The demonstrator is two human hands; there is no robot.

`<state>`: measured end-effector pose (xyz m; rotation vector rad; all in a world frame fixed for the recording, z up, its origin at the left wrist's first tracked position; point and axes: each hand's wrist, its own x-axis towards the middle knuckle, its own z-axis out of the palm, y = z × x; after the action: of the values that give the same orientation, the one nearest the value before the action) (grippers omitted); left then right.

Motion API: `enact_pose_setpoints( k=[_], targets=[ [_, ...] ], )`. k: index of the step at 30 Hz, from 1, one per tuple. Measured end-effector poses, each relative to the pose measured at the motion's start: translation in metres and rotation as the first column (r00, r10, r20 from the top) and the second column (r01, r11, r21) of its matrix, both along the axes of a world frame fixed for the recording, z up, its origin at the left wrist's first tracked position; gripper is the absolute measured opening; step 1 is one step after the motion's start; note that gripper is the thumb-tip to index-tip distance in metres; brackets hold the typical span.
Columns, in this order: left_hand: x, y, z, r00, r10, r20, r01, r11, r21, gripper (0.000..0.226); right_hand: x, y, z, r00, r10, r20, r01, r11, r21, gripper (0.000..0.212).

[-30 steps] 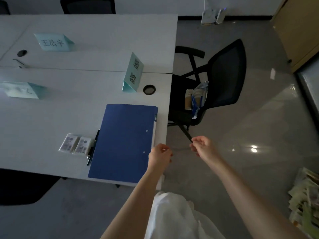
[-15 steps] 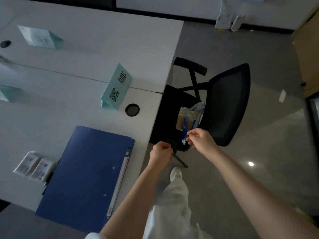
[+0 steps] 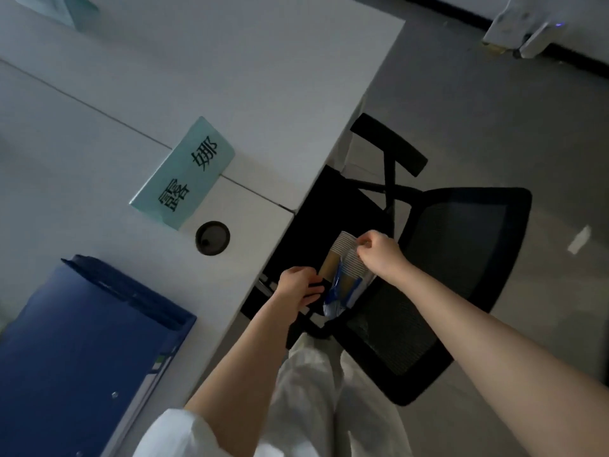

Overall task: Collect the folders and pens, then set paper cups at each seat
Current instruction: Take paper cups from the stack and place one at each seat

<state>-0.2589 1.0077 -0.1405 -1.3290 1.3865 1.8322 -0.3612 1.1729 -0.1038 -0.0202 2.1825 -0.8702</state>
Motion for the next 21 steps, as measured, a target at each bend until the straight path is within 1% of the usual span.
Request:
enact_pose_setpoints(
  k=[2,4,6,10,11,13,16,19,21],
  targets=[
    [-0.019,0.012,-0.031,0.996,0.063,0.071,-0.062,0.998,-0.012,0.015,-0.035,0.003,-0.032,0.997,0.07,-0.02,-0.069,0.996,0.063,0.034],
    [-0.029,0.017,-0.049,0.987,0.071,0.147,-0.068,0.997,-0.03,0.007,-0.055,0.003,-0.05,0.994,0.1,-0.032,-0.096,0.988,0.119,0.034],
    [-0.042,0.022,-0.073,0.972,0.114,0.208,-0.099,0.992,-0.081,0.01,-0.084,-0.001,-0.076,0.983,0.184,-0.007,-0.182,0.974,0.137,0.036],
    [-0.05,0.033,-0.12,0.946,0.187,0.263,-0.156,0.978,-0.137,0.02,-0.127,-0.003,-0.129,0.943,0.324,0.081,-0.333,0.927,0.173,0.038],
    [-0.052,0.036,-0.132,0.941,0.19,0.28,-0.152,0.977,-0.149,0.022,-0.133,-0.003,-0.143,0.934,0.344,0.093,-0.355,0.922,0.152,0.034],
    [-0.054,0.042,-0.153,0.937,0.181,0.297,-0.138,0.977,-0.16,0.025,-0.139,-0.002,-0.17,0.921,0.37,0.121,-0.385,0.914,0.13,0.014],
    [-0.055,0.05,-0.181,0.936,0.185,0.299,-0.141,0.977,-0.163,0.029,-0.138,-0.001,-0.202,0.899,0.401,0.176,-0.426,0.893,0.147,0.031],
    [-0.058,0.056,-0.201,0.937,0.163,0.31,-0.119,0.981,-0.154,0.025,-0.138,0.002,-0.228,0.86,0.462,0.214,-0.495,0.858,0.138,0.034],
    [-0.062,0.056,-0.209,0.943,0.154,0.297,-0.122,0.985,-0.124,0.012,-0.138,0.002,-0.237,0.847,0.488,0.21,-0.519,0.844,0.136,0.032]
  ],
)
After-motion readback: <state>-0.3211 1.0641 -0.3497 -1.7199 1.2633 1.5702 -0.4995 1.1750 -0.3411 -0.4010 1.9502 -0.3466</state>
